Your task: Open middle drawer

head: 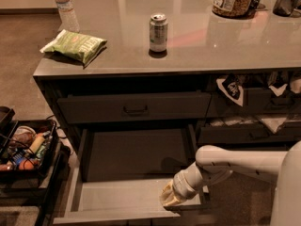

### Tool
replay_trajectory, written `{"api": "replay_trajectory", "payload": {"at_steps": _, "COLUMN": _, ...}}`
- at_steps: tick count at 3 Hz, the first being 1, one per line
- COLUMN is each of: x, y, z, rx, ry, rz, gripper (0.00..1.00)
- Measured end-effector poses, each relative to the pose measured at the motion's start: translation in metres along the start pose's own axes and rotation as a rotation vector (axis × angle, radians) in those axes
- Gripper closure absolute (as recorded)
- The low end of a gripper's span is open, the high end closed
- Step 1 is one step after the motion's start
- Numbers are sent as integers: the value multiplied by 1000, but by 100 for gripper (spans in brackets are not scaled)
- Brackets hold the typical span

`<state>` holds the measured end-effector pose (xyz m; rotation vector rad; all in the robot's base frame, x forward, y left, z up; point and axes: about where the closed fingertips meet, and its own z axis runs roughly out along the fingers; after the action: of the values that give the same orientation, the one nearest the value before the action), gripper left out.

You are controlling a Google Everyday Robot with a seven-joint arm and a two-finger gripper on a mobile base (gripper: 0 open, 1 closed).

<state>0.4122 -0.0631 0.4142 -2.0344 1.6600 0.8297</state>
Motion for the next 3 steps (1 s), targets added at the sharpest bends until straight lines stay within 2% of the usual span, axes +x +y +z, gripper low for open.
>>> {"api": "replay_trajectory", "payload": {"at_steps": 1, "x": 0, "y": 20, "z": 11, "rx": -27, "ry": -67, "rz": 20, "gripper": 100}}
{"api": "replay_trajectory", "payload": {"at_steps": 2, "x": 8, "y": 16, "z": 16, "rx": -54, "ry": -141, "rz": 56, "gripper": 100}}
{"api": "replay_trajectory", "payload": {"at_steps": 3, "x": 25, "y": -14, "z": 12, "rx": -40, "ry": -238, "rz": 96, "gripper": 100}}
